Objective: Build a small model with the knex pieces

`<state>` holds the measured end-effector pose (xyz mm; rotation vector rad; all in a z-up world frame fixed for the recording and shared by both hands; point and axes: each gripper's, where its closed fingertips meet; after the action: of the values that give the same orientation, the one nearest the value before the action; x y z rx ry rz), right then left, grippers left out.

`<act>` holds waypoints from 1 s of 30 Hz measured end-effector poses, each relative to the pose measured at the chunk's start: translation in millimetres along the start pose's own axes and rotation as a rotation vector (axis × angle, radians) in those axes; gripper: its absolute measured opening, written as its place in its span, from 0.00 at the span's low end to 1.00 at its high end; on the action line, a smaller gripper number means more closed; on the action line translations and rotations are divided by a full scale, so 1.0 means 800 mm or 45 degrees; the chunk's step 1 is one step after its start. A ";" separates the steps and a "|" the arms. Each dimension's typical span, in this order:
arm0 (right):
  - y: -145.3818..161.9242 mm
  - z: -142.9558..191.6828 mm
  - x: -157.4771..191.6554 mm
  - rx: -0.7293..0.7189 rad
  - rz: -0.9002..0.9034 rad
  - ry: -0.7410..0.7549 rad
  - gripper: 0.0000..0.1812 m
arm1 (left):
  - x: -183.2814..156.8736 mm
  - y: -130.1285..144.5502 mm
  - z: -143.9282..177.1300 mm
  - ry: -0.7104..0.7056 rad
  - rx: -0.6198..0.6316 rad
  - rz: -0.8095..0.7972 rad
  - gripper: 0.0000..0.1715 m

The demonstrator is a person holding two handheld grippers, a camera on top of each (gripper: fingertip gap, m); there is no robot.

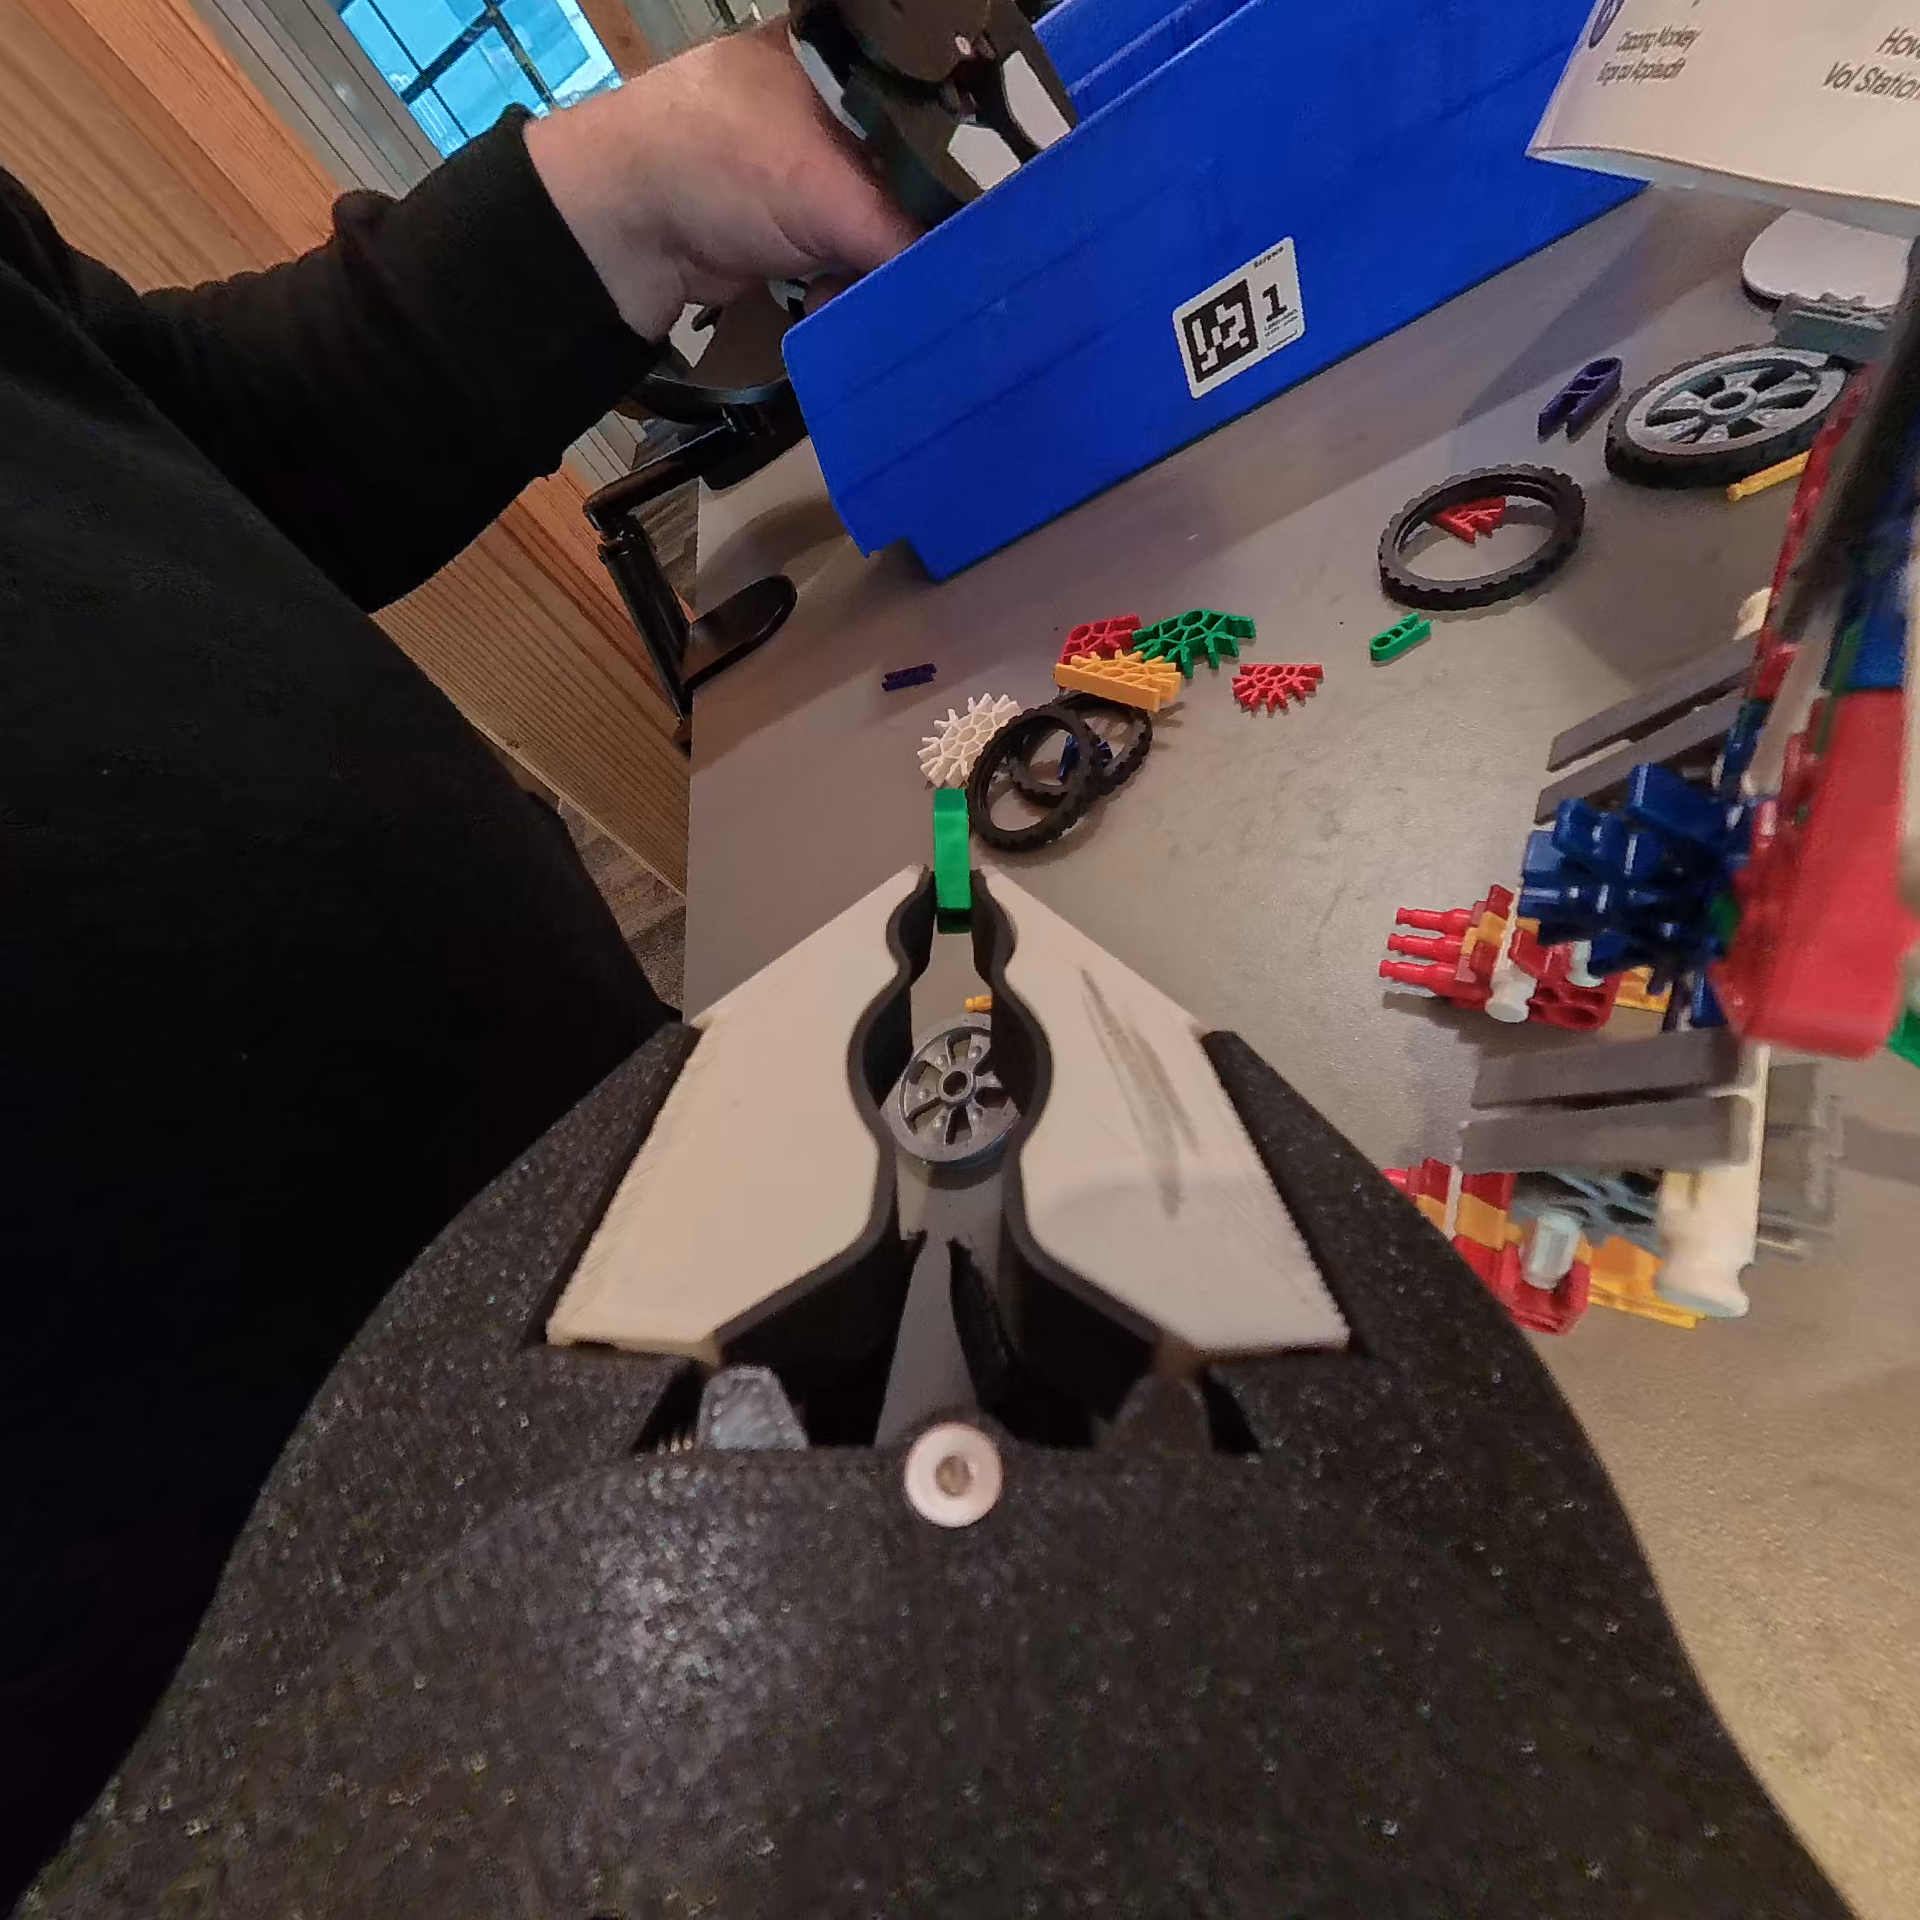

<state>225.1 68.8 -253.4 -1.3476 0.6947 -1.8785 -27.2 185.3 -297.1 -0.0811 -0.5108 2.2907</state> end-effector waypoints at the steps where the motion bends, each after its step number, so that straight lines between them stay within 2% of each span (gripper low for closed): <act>1: 0.000 0.000 0.000 -0.002 0.000 -0.001 0.03 | -0.002 -0.002 0.001 0.004 -0.008 0.001 0.00; 10: -0.001 0.002 0.001 -0.011 -0.002 -0.007 0.03 | 0.000 -0.009 0.013 -0.026 -0.039 -0.003 0.00; 22: -0.002 0.002 0.001 -0.015 -0.011 -0.017 0.03 | 0.003 0.013 0.015 -0.034 0.006 0.037 0.01; 30: -0.002 0.003 0.001 -0.016 -0.017 -0.025 0.03 | 0.001 0.014 0.014 -0.043 0.016 0.035 0.01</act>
<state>226.4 69.2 -250.8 -1.3797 0.6905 -1.8717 -38.0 175.4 -291.1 -0.0436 -0.5153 2.3251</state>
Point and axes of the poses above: each gripper's, where its closed fingertips meet, z back along the fingers, y out of its underside, x = y × z across the jaws, and after that the axes turned 8 degrees about -z, right-handed
